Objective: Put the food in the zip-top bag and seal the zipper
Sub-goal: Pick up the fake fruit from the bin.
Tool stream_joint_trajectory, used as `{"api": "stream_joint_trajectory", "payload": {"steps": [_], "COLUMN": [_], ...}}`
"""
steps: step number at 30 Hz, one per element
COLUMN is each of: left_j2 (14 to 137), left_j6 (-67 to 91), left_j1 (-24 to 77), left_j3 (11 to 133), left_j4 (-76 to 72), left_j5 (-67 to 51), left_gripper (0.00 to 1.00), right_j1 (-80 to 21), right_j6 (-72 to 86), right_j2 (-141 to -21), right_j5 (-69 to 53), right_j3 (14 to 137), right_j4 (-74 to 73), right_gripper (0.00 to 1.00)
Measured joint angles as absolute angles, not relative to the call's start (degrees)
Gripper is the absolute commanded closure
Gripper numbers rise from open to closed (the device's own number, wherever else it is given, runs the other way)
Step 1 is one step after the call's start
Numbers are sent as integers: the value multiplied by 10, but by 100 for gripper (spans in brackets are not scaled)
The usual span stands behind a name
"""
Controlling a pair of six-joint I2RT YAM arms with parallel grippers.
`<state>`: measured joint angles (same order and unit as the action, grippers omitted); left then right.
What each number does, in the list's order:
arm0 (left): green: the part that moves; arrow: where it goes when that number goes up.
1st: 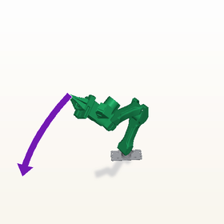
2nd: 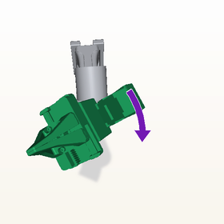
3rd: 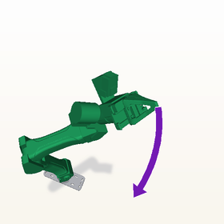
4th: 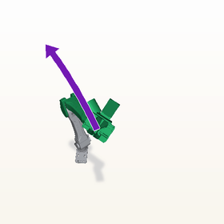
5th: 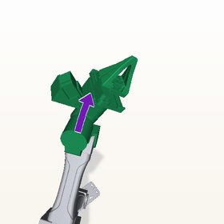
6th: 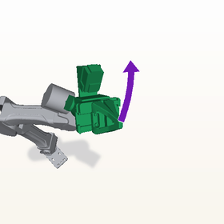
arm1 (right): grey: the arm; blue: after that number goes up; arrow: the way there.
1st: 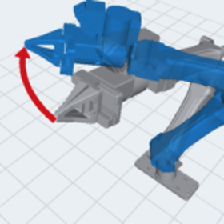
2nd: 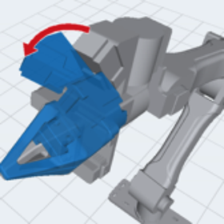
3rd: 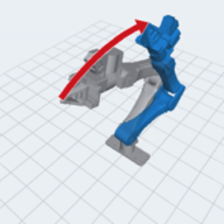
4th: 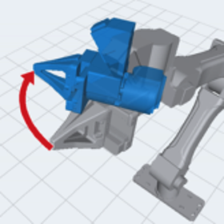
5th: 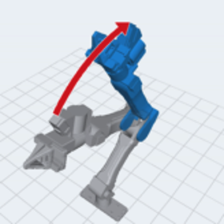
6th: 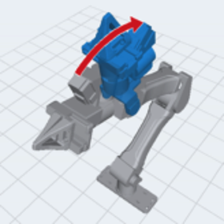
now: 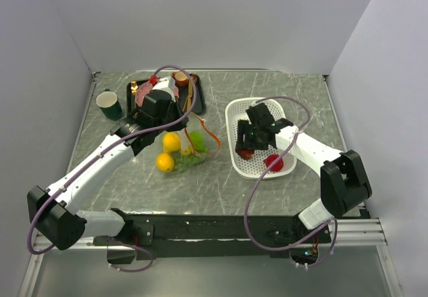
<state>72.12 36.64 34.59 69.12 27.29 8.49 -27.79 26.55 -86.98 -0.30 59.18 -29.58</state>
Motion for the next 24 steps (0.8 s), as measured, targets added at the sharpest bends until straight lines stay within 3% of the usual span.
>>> {"api": "stream_joint_trajectory", "payload": {"steps": [4,13,24], "left_j2": [721,705,705], "left_j6": [366,366,359], "left_j1": [346,346,346], "left_j3": [691,687,687], "left_j4": [273,279,283], "left_j5": [85,99,104], "left_gripper": [99,99,99], "right_j1": [-269,-258,-256], "right_j6": [274,274,254], "right_j2": [-903,-985,-986], "right_j5": [23,54,53], "right_j3": [606,646,645], "right_j4": [-263,-236,-243], "right_gripper": [38,7,5]}}
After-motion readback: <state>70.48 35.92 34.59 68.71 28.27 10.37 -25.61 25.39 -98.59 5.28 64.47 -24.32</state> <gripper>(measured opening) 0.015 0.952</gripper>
